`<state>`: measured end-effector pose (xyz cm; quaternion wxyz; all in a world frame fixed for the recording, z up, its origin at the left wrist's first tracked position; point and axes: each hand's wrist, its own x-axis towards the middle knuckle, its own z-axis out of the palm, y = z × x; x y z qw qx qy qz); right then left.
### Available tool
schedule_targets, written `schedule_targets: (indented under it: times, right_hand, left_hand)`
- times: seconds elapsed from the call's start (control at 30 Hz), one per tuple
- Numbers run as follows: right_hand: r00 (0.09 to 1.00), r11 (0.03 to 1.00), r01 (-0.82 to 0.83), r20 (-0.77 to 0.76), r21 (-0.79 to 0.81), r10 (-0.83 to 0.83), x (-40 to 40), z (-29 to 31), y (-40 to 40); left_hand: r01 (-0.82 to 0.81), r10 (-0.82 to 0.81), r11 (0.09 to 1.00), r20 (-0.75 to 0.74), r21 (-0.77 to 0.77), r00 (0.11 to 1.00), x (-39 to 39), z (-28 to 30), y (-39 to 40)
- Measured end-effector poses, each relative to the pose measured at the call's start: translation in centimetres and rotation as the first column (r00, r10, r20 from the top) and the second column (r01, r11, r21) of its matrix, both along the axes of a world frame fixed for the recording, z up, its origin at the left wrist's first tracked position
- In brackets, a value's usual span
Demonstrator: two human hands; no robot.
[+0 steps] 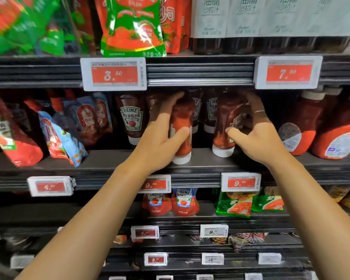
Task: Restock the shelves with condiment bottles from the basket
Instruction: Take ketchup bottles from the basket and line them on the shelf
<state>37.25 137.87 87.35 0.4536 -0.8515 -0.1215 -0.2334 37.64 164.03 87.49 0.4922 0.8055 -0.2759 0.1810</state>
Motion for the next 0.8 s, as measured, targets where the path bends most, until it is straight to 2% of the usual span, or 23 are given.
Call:
schedule_targets:
  times: [0.1, 0.17, 0.23, 0.27, 0.43, 0.6, 0.8]
  right_hand:
    - [0.994, 0.992, 0.098, 0.056, -0.084, -0.094, 0.1, 0.0, 0.7]
    - [0.986, 0.978, 0.159, 0.079, -0.135, -0.149, 0.2, -0.1, 1.3]
    - [0.983, 0.970, 0.179, 0.082, -0.168, -0.167, 0.2, 0.0, 1.6]
    - [0.983, 0.966, 0.178, 0.084, -0.185, -0.165, 0.1, 0.1, 1.5]
    - [0.987, 0.946, 0.160, 0.079, -0.283, -0.143, -0.2, 0.5, 0.4]
    - [0.975, 0.933, 0.221, 0.044, -0.285, -0.218, 0.7, -0.3, 1.6]
    - [0.959, 0.934, 0.283, 0.069, -0.216, -0.275, 2.4, -1.5, 3.0]
  left_hand:
    - [-0.240, 0.205, 0.952, 0.189, 0.189, 0.960, -0.3, 0.6, -1.6]
    - [-0.435, 0.337, 0.838, 0.314, 0.328, 0.887, -0.5, 1.4, -2.9]
    - [-0.536, 0.383, 0.716, 0.391, 0.447, 0.837, -0.5, 2.0, -3.6]
    - [-0.551, 0.377, 0.680, 0.414, 0.483, 0.829, -0.4, 2.1, -3.8]
    - [-0.532, 0.243, 0.635, 0.509, 0.560, 0.826, 0.1, 3.3, -3.3]
    - [-0.587, 0.314, 0.611, 0.517, 0.532, 0.796, 1.5, 3.4, -3.8]
    - [-0.640, 0.356, 0.512, 0.536, 0.573, 0.766, 4.0, 3.1, -4.9]
